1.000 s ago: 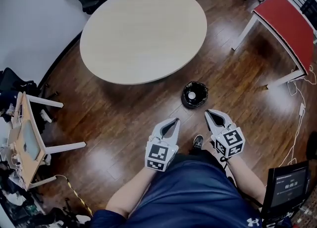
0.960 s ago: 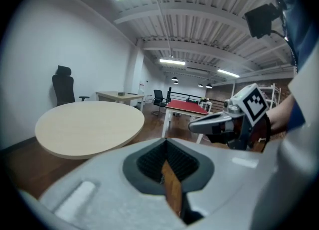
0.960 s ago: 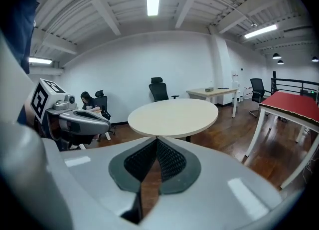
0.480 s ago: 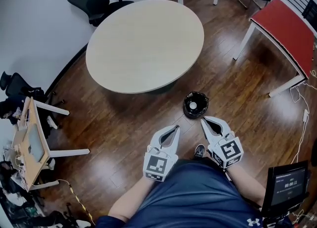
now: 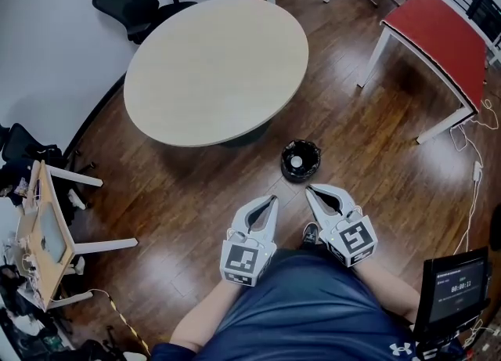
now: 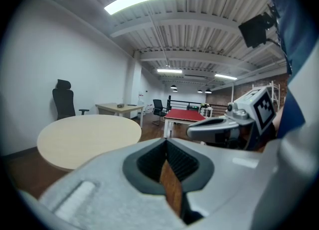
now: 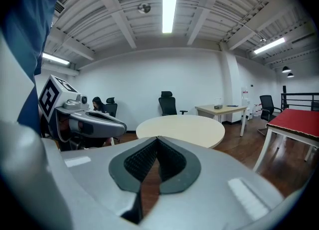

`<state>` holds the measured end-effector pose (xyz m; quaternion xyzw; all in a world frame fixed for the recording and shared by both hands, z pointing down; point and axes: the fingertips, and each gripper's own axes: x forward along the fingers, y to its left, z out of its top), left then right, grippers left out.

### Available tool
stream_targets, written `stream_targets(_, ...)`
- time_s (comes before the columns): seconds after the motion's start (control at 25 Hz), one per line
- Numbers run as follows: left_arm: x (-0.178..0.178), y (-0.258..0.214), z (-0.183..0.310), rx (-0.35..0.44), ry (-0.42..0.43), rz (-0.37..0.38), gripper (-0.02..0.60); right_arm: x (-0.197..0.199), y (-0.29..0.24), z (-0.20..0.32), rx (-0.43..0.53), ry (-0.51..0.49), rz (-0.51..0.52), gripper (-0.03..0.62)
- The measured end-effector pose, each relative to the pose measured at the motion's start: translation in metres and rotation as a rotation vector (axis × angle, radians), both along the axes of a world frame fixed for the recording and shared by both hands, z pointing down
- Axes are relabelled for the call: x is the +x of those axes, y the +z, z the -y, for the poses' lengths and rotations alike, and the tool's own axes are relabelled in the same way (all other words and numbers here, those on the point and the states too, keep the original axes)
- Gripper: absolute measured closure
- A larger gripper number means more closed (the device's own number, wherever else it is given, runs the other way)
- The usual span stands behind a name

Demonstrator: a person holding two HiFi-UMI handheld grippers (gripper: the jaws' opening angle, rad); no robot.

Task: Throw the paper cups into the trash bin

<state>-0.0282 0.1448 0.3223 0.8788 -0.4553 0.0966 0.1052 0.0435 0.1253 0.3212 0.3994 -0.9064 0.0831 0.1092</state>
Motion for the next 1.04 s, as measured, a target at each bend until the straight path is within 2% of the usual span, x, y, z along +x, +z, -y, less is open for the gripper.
stream_targets(0.28,-0.004,0.009,-0.01,-0.03,-0.005,0.007,0.578,0.003,0.014,-0.008,-0.023,0.006,0.029,0.583)
stream_targets(1.04,-0.006,0.011,-0.005,-0.029,-0.007,0.003,0.578,0.006,0.013,0.003,-0.004,0.033,0.027,0.583)
